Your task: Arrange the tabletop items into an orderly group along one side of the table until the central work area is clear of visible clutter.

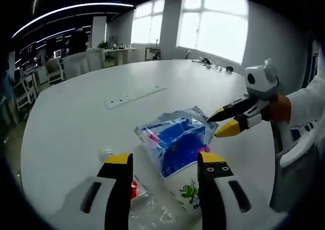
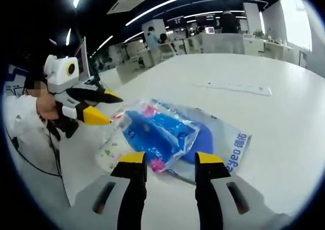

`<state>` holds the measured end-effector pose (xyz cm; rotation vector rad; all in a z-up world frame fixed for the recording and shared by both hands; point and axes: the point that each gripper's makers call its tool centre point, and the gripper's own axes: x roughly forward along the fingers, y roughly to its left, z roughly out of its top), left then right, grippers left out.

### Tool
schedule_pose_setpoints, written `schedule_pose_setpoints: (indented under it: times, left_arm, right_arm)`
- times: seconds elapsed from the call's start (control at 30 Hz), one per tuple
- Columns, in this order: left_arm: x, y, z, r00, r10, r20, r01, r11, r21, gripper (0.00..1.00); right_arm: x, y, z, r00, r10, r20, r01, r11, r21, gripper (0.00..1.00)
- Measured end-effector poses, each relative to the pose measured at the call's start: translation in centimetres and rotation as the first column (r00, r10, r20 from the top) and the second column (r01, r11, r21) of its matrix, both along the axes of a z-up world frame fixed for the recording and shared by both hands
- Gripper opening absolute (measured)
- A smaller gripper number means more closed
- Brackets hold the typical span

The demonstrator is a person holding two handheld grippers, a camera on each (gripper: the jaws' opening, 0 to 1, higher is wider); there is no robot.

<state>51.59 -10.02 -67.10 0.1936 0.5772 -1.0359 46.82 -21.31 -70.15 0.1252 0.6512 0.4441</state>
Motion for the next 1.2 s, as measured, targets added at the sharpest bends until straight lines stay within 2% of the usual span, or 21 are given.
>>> schedule_pose_setpoints:
  times: [0.2,0.3,0.4,0.8,1.07,1.2]
  left_arm:
    - [0.5,-0.5,-1.2,0.999,-0.028,0.034,0.026,0.997,0.071,0.43]
    - [0.4,-0.7,-1.4,0.999,-0.034,0.029,0.031,0.997,0.069,0.41]
    - [0.5,-0.6,-2.0,0.999,-0.036,0.033,0.033,0.995,0.098,0.37]
    - [1.1,-0.6,-2.6,1.0,-0.019,0.022,0.016,0.994,0.112,0.24]
    - [1.1,-0.4,-3.2,1.0,-0.015,0.013,0.013,0.991,0.131,0.15]
    - [1.1,-0.4,-3.2,1.0,-0.015,0.015,0.013,0.992,0.127,0.11]
  right_arm:
    - [0.2,0.1,-0.8,1.0,-0.012,-0.012,0.012,1.0,-0.007,0.32]
    - [0.3,0.2,-1.1,1.0,-0.014,-0.023,0.014,1.0,-0.006,0.31]
    - [0.3,0.3,-1.4,0.999,-0.02,-0.029,0.02,1.0,-0.009,0.28]
    - [0.5,0.6,-2.0,0.999,-0.03,-0.037,0.03,1.0,0.002,0.19]
    - [0.5,0.5,-2.2,0.999,-0.033,-0.036,0.033,0.999,-0.006,0.06]
    - [0.6,0.3,-2.2,0.999,-0.045,-0.031,0.044,0.999,-0.003,0.04]
